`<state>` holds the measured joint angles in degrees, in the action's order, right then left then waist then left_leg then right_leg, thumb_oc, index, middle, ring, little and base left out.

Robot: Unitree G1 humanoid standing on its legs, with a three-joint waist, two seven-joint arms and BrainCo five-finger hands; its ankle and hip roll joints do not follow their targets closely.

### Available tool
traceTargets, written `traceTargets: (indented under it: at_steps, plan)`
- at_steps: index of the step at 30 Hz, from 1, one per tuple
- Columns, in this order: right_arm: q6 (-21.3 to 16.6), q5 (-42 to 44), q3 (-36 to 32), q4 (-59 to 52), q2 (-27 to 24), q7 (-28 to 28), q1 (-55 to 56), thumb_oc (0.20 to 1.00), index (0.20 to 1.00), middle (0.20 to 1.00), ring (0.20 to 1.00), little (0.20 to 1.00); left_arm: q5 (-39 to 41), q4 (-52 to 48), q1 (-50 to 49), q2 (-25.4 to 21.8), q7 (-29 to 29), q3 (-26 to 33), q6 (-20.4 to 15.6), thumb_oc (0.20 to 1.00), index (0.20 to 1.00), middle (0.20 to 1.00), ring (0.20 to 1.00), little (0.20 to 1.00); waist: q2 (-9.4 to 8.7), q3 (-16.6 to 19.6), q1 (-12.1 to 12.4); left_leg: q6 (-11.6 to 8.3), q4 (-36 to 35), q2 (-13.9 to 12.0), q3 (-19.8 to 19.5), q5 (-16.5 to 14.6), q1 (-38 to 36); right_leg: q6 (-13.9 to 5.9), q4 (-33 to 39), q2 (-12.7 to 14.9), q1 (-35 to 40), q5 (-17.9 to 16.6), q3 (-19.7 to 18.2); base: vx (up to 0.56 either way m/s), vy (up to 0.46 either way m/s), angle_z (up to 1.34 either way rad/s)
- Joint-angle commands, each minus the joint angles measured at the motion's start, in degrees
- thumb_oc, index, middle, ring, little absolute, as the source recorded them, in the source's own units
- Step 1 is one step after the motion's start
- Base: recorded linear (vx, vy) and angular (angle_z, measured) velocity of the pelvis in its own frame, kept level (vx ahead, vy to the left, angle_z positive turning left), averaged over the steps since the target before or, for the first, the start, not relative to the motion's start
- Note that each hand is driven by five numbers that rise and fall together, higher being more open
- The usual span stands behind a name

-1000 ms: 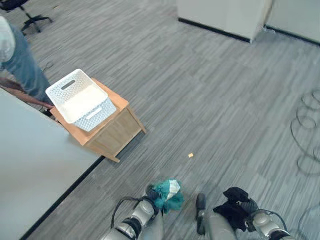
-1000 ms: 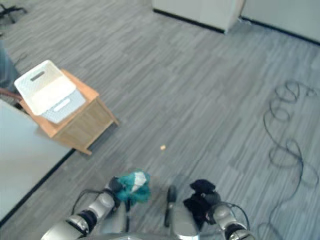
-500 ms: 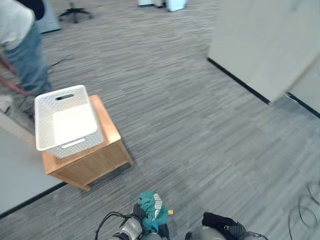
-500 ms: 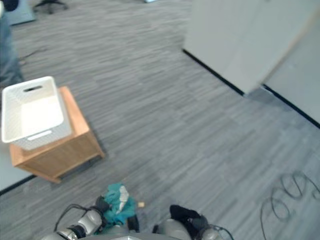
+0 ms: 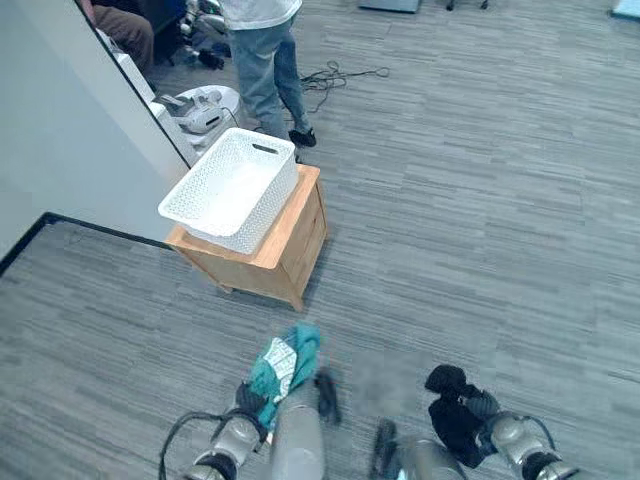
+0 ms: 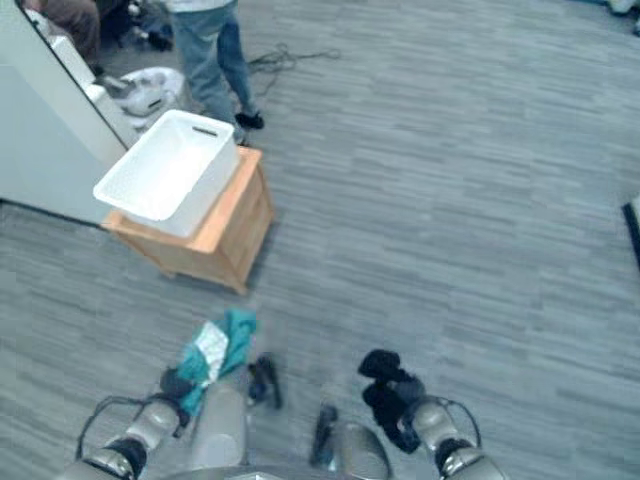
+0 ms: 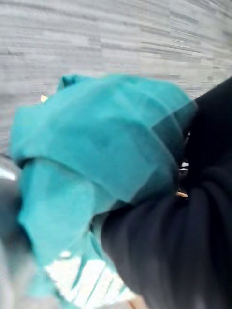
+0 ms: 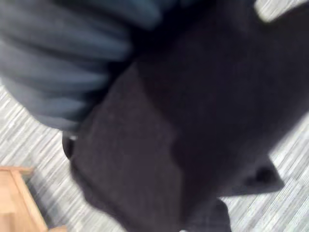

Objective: Tidy up the quilt and then pick up the clothes from the bed and put them into the laundry hamper.

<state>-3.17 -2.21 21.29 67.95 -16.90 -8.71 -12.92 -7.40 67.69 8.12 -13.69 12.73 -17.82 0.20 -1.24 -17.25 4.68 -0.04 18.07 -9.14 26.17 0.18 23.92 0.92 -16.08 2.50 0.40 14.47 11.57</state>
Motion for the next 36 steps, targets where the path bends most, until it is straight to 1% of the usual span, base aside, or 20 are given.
traceTargets:
  at_steps: [1, 2, 3, 5, 8, 11, 12, 13, 14, 15, 17, 19, 20, 22, 25, 27, 30, 31, 32, 36]
  plan:
    - [-0.9, 0.2, 1.0, -1.9, -0.5, -0.1, 4.3, 0.2, 0.2, 0.2, 0.2, 0.2, -0.2, 3.6, 0.1, 2.9, -1.3, -0.1, 0.2, 0.2, 0.2, 0.2, 0.2, 0.2, -1.45, 3.7, -0.7, -3.0, -16.3, 0.8, 3.8, 1.9, -16.6, -6.72, 14.9, 2.5, 13.7, -1.8, 3.8, 0.62, 0.053, 0.97]
    - [-0.9, 0.2, 1.0, -2.0, -0.5, -0.1, 4.3, 0.2, 0.2, 0.2, 0.2, 0.2, -0.2, 3.6, 0.0, 2.9, -1.3, -0.1, 0.2, 0.2, 0.2, 0.2, 0.2, 0.2, -1.48, 3.7, -0.7, -2.91, -16.6, 1.0, 3.8, 1.9, -16.8, -6.8, 14.8, 2.6, 13.7, -1.7, 3.8, 0.69, 0.14, 1.11]
    - [-1.3, 0.2, 0.8, -1.9, 1.2, 0.2, 5.6, 0.2, 0.2, 0.2, 0.2, 0.2, -0.3, 5.1, -0.6, 2.9, -1.8, 0.5, 0.7, 0.2, 0.2, 0.2, 0.2, 0.2, -2.3, 4.3, -0.7, -0.77, -19.3, 4.2, 1.2, 1.7, -19.6, -9.01, 4.1, 3.5, 12.4, -2.5, 4.8, 0.47, 0.174, 0.86]
    - [-1.1, 0.2, 0.5, -1.8, 2.5, 0.6, 6.3, 0.2, 0.2, 0.2, 0.2, 0.2, -1.5, 6.1, -0.6, 2.3, -1.8, 0.8, 1.2, 0.2, 0.2, 0.2, 0.2, 0.2, -2.55, 3.7, -2.2, 1.1, -22.1, 6.7, -0.1, 0.3, -23.6, -12.54, -8.1, 5.3, 7.7, -8.0, 3.2, 0.48, 0.213, 0.64]
    - [-1.2, 0.7, 0.7, -2.7, 3.5, 1.0, 6.2, 0.2, 0.2, 0.2, 0.2, 0.2, -1.3, 5.5, -0.4, 1.4, -1.7, 1.1, 1.2, 0.2, 0.2, 0.2, 0.2, 0.2, -1.83, 3.1, -3.3, 1.95, -23.1, 5.6, -1.2, -0.2, -26.0, -12.73, -18.0, 3.9, 0.6, -12.3, -1.5, 0.27, 0.013, 0.73]
    - [-1.0, 0.0, 1.5, -1.4, 4.0, 0.9, 7.2, 0.2, 0.2, 0.2, 0.2, 0.2, -0.6, 4.2, 1.6, 0.5, -1.3, -0.2, 0.3, 0.2, 0.2, 0.2, 0.2, 0.2, -0.84, 2.1, -4.6, 0.63, -23.1, 4.7, -8.2, -1.1, -28.3, -9.02, -10.3, 2.4, -4.8, -7.4, -4.8, 0.5, -0.144, 0.88]
    - [-0.8, -0.4, 2.0, -0.8, 3.6, 0.8, 7.5, 0.2, 0.2, 0.2, 0.2, 0.2, -0.2, 3.4, 2.6, 0.2, -1.2, -1.2, -0.4, 0.2, 0.2, 0.2, 0.2, 0.2, -1.27, 2.5, -5.6, 0.04, -23.1, 5.4, -11.3, -2.1, -29.2, -7.98, 2.8, 1.8, -4.3, -7.4, -8.5, 0.58, -0.262, 1.51]
    - [-0.6, -0.3, 1.9, -0.6, 3.5, 0.7, 7.7, 0.2, 0.2, 0.2, 0.2, 0.2, 0.1, 3.0, 3.0, 0.1, -1.1, -1.6, -0.9, 0.2, 0.2, 0.2, 0.2, 0.2, -1.45, 2.8, -6.7, -0.08, -23.1, 6.1, -13.8, -2.9, -30.0, -7.81, 8.7, 1.0, -5.1, -8.8, -13.0, 0.46, -0.218, 1.83]
    - [-0.6, -0.3, 1.9, -0.6, 3.5, 0.7, 7.7, 0.2, 0.2, 0.2, 0.2, 0.2, 0.1, 3.0, 3.0, 0.1, -1.1, -1.6, -0.9, 0.2, 0.2, 0.2, 0.2, 0.2, -1.44, 2.8, -6.7, -0.08, -23.1, 6.0, -13.8, -2.9, -30.0, -7.81, 8.7, 1.0, -5.1, -8.8, -13.0, 0.41, -0.219, 1.6]
    - [0.8, -2.3, 2.4, 0.6, 2.6, 1.2, 9.4, 0.2, 0.2, 0.2, 0.2, 0.2, -0.6, 2.5, 3.4, -0.9, -1.3, -1.8, -0.9, 0.2, 0.2, 0.2, 0.2, 0.2, -2.54, 2.4, -6.9, -0.35, -22.6, 6.4, -16.4, -4.8, -31.3, -7.49, 13.6, 1.0, -5.0, -9.7, -18.6, 0.24, -0.138, 1.3]
    - [0.4, -1.8, 2.1, -0.3, 2.7, 1.0, 7.9, 0.2, 0.2, 0.2, 0.2, 0.2, 0.3, 2.5, 3.5, -0.2, -1.3, -1.4, -1.2, 0.2, 0.2, 0.2, 0.2, 0.2, -3.28, 2.2, -6.7, -1.04, -16.4, 5.9, -15.9, -7.1, -31.1, -7.61, 12.8, 1.3, -3.8, -10.6, -16.5, 0.41, -0.28, 1.1]
    - [0.6, -2.2, 2.1, -0.6, 1.7, 1.0, 6.5, 0.2, 0.2, 0.2, 0.2, 0.2, 2.0, 1.2, 3.8, 0.5, -0.7, -1.4, -1.5, 0.2, 0.2, 0.2, 0.2, 0.2, -4.2, 0.7, -6.4, -3.43, 0.7, 4.1, -15.9, -4.5, -22.7, -5.47, 12.7, 2.9, -1.6, -10.4, -13.8, 0.29, -0.333, 0.89]
    - [0.4, -1.8, 1.5, -0.7, 0.6, 0.4, 6.3, 0.2, 0.2, 0.2, 0.2, 0.2, 2.5, -0.1, 3.8, 0.5, -0.8, -1.7, -1.5, 0.2, 0.2, 0.2, 0.2, 0.2, -5.59, -0.6, -5.7, -4.42, 9.9, 1.1, -13.3, -1.4, -15.8, -3.65, 13.3, 4.2, 0.9, -9.1, -10.7, 0.17, -0.271, 0.53]
    - [0.3, -1.5, 1.0, -0.7, 0.3, 0.1, 6.1, 0.2, 0.2, 0.2, 0.2, 0.2, 2.4, -0.6, 3.8, 0.4, -0.9, -2.0, -1.7, 0.2, 0.2, 0.2, 0.2, 0.2, -5.64, -0.7, -5.9, -4.32, 9.5, -1.0, -10.7, -1.0, -14.5, -3.36, 14.1, 4.4, 2.5, -8.6, -9.0, 0.16, -0.104, 0.65]
    - [0.2, -1.6, 1.0, -1.0, 0.4, 0.2, 5.9, 0.2, 0.2, 0.2, 0.2, 0.2, 1.0, -1.1, 3.0, -0.3, -1.1, -1.9, -1.7, 0.2, 0.2, 0.2, 0.2, 0.2, -4.37, 0.8, -5.7, -4.38, -2.7, -1.3, -5.0, -2.3, -16.6, -4.44, 16.4, 4.2, 6.7, -6.1, -6.4, 0.34, 0.116, 0.66]
    - [0.1, -2.2, 1.1, -1.3, 0.1, 0.2, 5.4, 0.2, 0.2, 0.2, 0.2, 0.2, 0.8, -0.8, 2.0, -0.1, -1.3, -1.3, -1.7, 0.2, 0.2, 0.2, 0.2, 0.2, -3.3, 1.8, -5.6, -5.05, -12.1, -1.8, -2.6, 3.2, -16.6, -5.2, 17.4, 4.4, 8.8, -5.2, -4.1, 0.32, 0.215, 0.35]
    - [0.2, -2.6, 0.7, -1.6, -0.2, 0.0, 5.0, 0.2, 0.2, 0.2, 0.2, 0.2, 0.6, -0.6, 1.6, 0.2, -1.2, -0.9, -1.6, 0.2, 0.2, 0.2, 0.2, 0.2, -3.26, 2.7, -5.6, -6.0, -17.5, -3.0, -0.7, 4.0, -16.6, -6.29, 18.1, 5.7, 11.6, -3.5, -1.7, 0.39, 0.259, 0.42]
    - [0.1, -2.9, 0.6, -2.6, 0.3, 0.6, 5.4, 0.2, 0.2, 0.2, 0.2, 0.2, 0.3, 0.4, -0.3, -0.3, -1.4, 0.2, -1.4, 0.2, 0.2, 0.2, 0.2, 0.2, -2.77, 5.0, -5.2, -6.15, -22.1, -3.9, 1.1, 6.7, -18.8, -7.69, 16.1, 6.0, 13.8, -2.7, -0.3, 0.42, 0.275, 0.47]
    - [0.1, -2.9, 0.6, -2.6, 0.3, 0.6, 5.4, 0.2, 0.2, 0.2, 0.2, 0.2, 0.2, 0.3, -0.3, -0.4, -1.4, 0.2, -1.3, 0.2, 0.2, 0.2, 0.2, 0.2, -2.8, 5.1, -5.2, -6.18, -22.1, -3.9, 1.1, 6.7, -18.8, -7.69, 16.1, 6.0, 13.7, -2.6, -0.3, 0.62, 0.464, 0.28]
    - [-0.1, -2.4, -0.4, -3.3, 1.8, 0.9, 5.9, 0.2, 0.2, 0.2, 0.2, 0.2, -2.7, 1.5, 0.0, -2.5, -2.6, -0.1, -0.5, 0.2, 0.2, 0.2, 0.2, 0.2, -3.56, 5.9, -5.7, -3.7, -23.1, 0.2, 0.8, 4.3, -23.2, -10.35, -1.3, 8.2, 8.8, -4.5, -1.2, 0.29, 0.275, 0.18]
